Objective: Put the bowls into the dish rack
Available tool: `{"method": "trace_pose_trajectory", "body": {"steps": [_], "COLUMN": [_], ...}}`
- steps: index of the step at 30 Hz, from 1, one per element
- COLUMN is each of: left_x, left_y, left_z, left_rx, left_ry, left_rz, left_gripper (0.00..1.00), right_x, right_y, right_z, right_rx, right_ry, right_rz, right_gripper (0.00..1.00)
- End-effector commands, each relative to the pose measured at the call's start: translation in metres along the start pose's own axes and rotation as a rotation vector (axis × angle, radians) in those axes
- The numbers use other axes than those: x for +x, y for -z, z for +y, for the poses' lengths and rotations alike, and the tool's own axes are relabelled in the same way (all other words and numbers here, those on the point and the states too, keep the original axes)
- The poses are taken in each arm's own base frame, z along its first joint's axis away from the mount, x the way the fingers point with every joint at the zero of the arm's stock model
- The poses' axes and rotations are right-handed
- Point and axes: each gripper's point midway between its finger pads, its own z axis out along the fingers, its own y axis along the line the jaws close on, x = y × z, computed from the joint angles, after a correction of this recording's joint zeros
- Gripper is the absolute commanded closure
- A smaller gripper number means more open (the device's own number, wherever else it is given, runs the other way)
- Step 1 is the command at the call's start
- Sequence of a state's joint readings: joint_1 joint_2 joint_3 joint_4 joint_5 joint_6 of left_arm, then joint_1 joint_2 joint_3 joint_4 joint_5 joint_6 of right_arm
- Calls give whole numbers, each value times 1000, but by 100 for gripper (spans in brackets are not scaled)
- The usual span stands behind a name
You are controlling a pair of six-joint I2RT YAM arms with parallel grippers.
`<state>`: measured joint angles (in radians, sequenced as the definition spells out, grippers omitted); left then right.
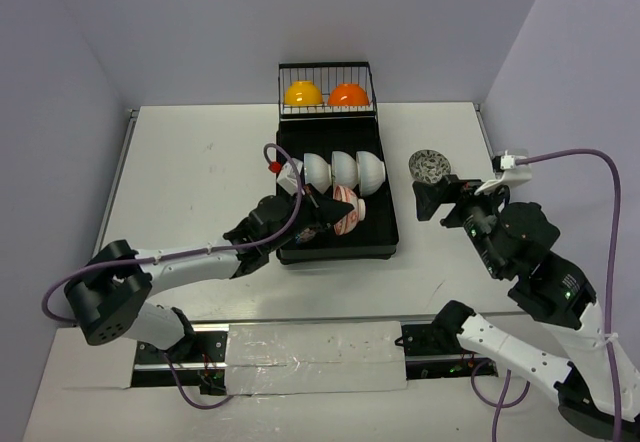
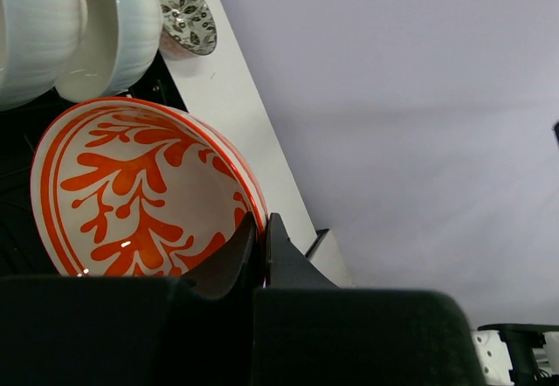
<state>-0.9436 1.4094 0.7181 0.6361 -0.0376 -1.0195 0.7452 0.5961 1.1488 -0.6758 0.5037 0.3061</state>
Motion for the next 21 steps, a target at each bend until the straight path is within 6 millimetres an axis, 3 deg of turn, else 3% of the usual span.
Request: {"method": "trace_pose_trajectory", "body": {"steps": [1, 8, 21], "left_x": [-26, -19, -9], "left_y": [-5, -10, -21], "left_z": [-30, -10, 6], "left_rx": [108, 52, 12], "left_ry": [47, 44, 26], "left_rz": [-110, -108, -85], "left_gripper": [100, 100, 100], "right_x": [-10, -9, -10], "right_y": [3, 6, 7], "right_z": [-1, -3, -2], "right_rx": [-10, -16, -41], "right_ry": [4, 28, 68], "right_rz": [-46, -53, -66], "right_gripper": [0, 0, 0]}}
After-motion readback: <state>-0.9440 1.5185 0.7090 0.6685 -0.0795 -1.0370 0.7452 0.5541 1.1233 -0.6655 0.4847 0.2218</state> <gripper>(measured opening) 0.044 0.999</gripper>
